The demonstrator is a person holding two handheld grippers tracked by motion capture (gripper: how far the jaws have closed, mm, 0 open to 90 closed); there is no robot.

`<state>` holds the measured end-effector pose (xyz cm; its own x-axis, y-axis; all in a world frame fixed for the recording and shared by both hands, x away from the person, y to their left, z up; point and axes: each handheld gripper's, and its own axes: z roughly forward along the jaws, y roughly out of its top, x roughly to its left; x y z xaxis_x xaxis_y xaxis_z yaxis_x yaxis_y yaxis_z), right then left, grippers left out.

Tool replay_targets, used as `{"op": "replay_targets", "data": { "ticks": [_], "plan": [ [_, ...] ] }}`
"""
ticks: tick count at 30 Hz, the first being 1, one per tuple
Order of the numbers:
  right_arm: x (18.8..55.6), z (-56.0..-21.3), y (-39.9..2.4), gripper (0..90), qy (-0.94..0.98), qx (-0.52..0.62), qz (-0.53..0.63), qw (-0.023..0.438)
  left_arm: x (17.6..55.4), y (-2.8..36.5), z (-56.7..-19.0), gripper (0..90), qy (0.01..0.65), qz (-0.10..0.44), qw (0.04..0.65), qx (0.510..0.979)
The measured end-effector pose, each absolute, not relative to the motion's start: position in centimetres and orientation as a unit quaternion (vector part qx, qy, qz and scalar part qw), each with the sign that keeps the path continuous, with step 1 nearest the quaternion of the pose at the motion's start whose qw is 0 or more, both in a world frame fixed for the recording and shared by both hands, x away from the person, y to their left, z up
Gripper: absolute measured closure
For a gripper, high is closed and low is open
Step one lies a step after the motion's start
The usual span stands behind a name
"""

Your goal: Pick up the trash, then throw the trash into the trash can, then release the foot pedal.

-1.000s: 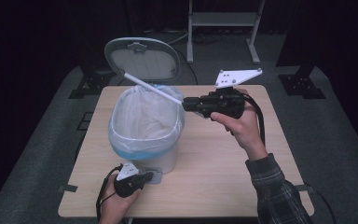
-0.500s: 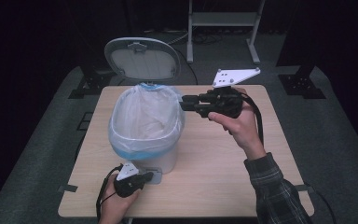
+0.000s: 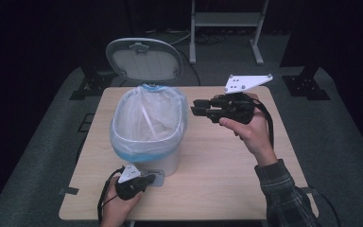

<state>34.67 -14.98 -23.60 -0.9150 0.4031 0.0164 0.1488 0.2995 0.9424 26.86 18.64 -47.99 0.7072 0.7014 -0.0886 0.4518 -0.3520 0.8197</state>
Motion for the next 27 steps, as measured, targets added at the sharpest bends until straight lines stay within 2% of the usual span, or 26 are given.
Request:
{"op": "replay_targets", "data": {
  "ticks": [11, 22, 27],
  "plan": [
    [33.7, -26.1, -17.5, 63.5, 0.804, 0.202, 0.543, 0.137, 26.7, 18.5, -48.0, 90.0, 0.351, 0.149, 0.444, 0.811],
    [32.9, -28.8, -19.4, 60.4, 0.801, 0.228, 0.534, 0.145, 26.7, 18.6, -47.9, 90.0, 0.352, 0.146, 0.442, 0.812],
    [32.6, -30.1, -20.2, 54.2, 0.801, 0.238, 0.528, 0.149, 26.4, 18.6, -47.5, 85.5, 0.351, 0.142, 0.448, 0.81]
  ]
}}
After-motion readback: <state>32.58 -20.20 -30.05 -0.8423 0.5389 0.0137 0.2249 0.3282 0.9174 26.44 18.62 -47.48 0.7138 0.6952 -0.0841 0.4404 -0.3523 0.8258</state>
